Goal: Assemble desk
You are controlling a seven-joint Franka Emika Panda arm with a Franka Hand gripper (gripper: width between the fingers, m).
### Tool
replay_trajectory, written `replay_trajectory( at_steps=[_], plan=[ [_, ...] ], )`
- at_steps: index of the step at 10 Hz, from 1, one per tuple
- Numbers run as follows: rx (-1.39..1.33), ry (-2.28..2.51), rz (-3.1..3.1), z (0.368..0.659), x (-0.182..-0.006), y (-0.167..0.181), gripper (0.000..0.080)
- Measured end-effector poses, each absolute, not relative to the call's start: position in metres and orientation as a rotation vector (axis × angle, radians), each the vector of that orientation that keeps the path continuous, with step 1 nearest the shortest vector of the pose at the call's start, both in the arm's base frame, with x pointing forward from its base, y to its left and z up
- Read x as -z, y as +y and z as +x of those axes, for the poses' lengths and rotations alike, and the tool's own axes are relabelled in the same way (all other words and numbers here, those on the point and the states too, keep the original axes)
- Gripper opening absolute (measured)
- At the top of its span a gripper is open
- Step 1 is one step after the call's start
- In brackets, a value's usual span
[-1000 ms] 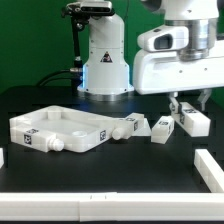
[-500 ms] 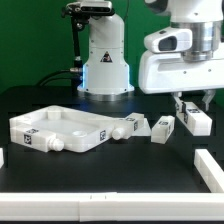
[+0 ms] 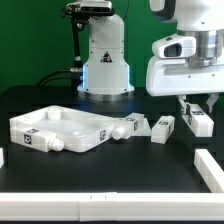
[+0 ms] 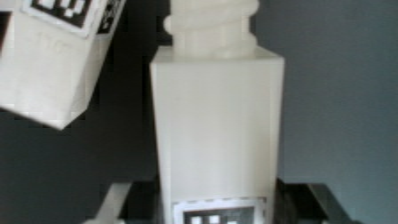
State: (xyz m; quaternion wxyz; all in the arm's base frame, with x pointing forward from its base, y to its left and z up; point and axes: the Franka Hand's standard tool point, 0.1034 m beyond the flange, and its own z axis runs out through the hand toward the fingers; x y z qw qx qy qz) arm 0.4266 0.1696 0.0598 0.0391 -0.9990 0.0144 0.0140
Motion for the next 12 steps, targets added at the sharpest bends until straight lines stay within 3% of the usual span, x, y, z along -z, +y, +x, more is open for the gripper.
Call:
replay_trajectory(
  at_steps=[4, 8, 9, 10, 11, 12],
  plan=[
    [-0.053, 0.088, -3.049, 0.409, -0.036, 0.184, 0.0281],
    [-0.051, 0.081, -3.047, 0.408, -0.033, 0.184, 0.0284],
    [-0.051, 0.076, -3.047, 0.408, -0.033, 0.184, 0.0496],
    [-0.065, 0.042, -3.053, 0.407, -0.035, 0.181, 0.0496],
    [-0.097, -0.010, -3.065, 0.410, -0.047, 0.171, 0.0615],
    [-0.113, -0.037, -3.066, 0.419, -0.066, 0.157, 0.0641]
  ],
)
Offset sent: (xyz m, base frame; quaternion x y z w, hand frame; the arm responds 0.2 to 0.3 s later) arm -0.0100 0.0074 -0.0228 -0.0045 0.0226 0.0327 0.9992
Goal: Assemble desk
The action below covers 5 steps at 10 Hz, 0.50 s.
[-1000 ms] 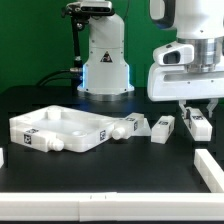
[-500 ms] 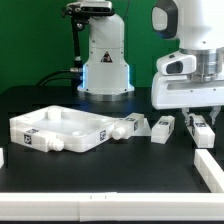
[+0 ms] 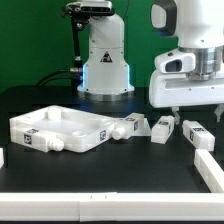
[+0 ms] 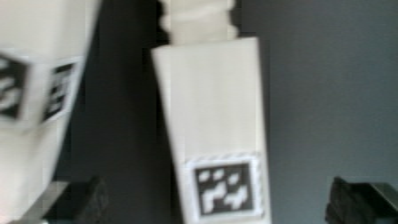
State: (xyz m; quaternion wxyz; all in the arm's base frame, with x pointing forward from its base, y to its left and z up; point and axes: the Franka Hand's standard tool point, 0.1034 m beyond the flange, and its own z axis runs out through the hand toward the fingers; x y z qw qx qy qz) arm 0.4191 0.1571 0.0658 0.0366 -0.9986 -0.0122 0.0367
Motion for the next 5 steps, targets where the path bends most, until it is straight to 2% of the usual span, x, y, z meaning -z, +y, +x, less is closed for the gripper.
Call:
replay_trajectory(
  at_steps=[2, 5],
  plan=[
    [-0.119, -0.179, -3.057, 0.444, -0.090, 0.131, 0.0648],
    [-0.109, -0.121, -3.057, 0.445, -0.086, 0.139, 0.0649]
  ],
)
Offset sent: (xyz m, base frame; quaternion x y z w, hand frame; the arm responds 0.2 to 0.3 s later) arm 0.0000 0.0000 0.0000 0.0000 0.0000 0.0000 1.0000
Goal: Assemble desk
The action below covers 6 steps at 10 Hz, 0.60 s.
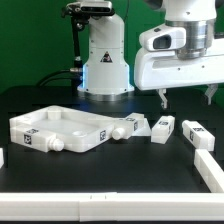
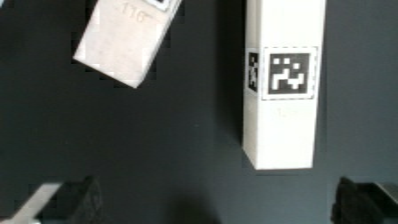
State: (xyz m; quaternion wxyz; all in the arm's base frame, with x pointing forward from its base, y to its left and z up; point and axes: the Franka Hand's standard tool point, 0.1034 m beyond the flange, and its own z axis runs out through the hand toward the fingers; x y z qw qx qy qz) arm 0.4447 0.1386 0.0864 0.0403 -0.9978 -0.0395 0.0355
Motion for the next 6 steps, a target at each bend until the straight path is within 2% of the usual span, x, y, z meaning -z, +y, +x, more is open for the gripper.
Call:
replay_trajectory(
  at_steps=[1, 2, 4, 6],
  plan=[
    [-0.108, -0.161, -3.054, 0.443, -0.085, 0.137, 0.0649],
    [-0.127, -0.321, -3.032, 0.431, -0.077, 0.115, 0.0649],
    [-0.140, -0.425, -3.013, 0.434, -0.082, 0.058, 0.0649],
    [-0.146, -0.433, -3.010, 0.434, -0.079, 0.051, 0.0649]
  ],
)
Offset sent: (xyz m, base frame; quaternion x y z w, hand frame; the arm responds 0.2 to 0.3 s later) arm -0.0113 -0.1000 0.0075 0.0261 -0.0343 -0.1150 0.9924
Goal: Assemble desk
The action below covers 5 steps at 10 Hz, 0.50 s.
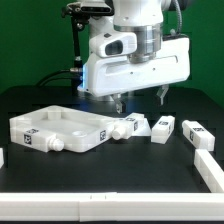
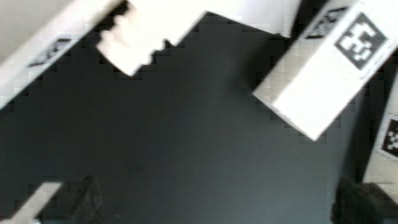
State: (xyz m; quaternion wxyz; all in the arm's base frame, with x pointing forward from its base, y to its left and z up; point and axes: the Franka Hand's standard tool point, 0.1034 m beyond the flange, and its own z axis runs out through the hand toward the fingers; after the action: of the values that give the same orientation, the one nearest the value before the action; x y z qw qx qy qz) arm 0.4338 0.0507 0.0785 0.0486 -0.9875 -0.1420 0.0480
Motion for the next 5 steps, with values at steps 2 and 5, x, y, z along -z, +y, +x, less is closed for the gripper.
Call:
replay_trajectory(
  at_steps=[2, 5],
  plan=[
    [-0.147, -0.434, -3.010, 0.434, -0.078, 0.051, 0.0649],
    [-0.132, -0.360, -2.997, 0.431, -0.076, 0.021, 0.0649]
  ],
)
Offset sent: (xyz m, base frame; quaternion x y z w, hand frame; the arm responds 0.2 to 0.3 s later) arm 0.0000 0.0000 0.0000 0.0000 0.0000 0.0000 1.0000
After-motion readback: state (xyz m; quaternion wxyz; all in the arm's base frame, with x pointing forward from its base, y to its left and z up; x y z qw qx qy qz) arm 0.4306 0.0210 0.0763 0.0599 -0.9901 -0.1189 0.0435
